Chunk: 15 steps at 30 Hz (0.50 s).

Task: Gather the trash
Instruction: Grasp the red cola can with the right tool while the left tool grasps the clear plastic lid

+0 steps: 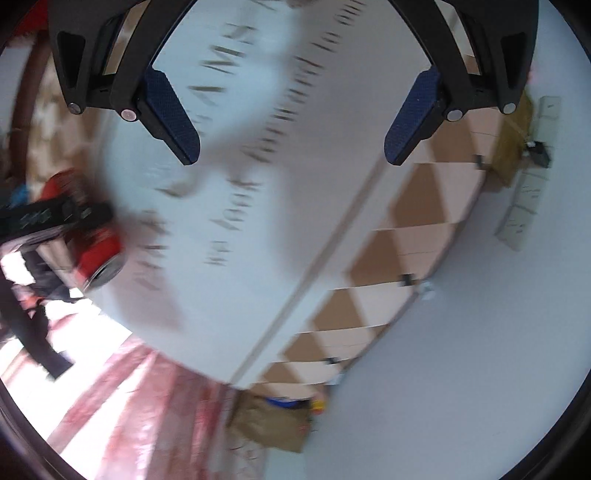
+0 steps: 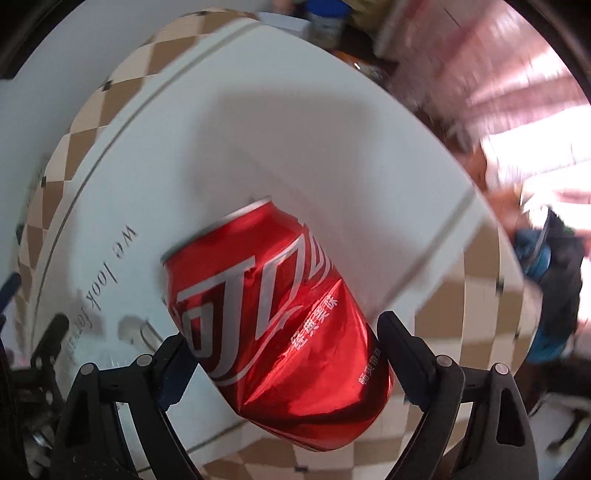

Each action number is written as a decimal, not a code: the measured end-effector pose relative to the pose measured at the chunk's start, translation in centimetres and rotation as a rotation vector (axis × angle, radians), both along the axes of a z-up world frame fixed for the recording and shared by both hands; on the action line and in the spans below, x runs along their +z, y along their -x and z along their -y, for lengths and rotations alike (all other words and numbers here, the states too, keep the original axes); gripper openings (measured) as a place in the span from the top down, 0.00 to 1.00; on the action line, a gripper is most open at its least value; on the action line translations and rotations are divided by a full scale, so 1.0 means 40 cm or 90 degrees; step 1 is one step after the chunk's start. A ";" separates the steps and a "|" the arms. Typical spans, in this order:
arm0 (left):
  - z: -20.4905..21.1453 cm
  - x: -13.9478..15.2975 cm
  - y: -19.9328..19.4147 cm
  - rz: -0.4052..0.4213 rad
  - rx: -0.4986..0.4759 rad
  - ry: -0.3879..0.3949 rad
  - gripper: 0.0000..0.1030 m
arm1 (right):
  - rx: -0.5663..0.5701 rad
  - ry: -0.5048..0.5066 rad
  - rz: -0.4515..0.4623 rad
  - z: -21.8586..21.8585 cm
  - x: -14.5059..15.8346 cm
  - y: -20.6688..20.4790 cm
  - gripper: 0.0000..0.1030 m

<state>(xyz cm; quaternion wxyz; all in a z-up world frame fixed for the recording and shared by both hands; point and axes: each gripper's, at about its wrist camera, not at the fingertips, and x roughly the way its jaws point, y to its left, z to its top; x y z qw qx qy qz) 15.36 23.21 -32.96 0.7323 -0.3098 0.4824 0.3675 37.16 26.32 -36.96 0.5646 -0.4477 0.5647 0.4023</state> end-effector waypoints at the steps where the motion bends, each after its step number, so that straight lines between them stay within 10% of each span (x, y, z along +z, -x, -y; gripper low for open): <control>1: 0.010 0.001 -0.010 0.012 -0.014 0.012 0.01 | -0.013 0.001 -0.008 0.017 0.001 -0.008 0.11; 10: 0.094 -0.056 -0.180 -0.020 -0.136 0.020 0.05 | -0.151 0.008 -0.045 0.262 0.004 -0.070 0.18; 15: 0.090 -0.058 -0.210 -0.044 -0.143 -0.024 0.63 | -0.165 0.006 -0.033 0.317 -0.006 -0.070 0.27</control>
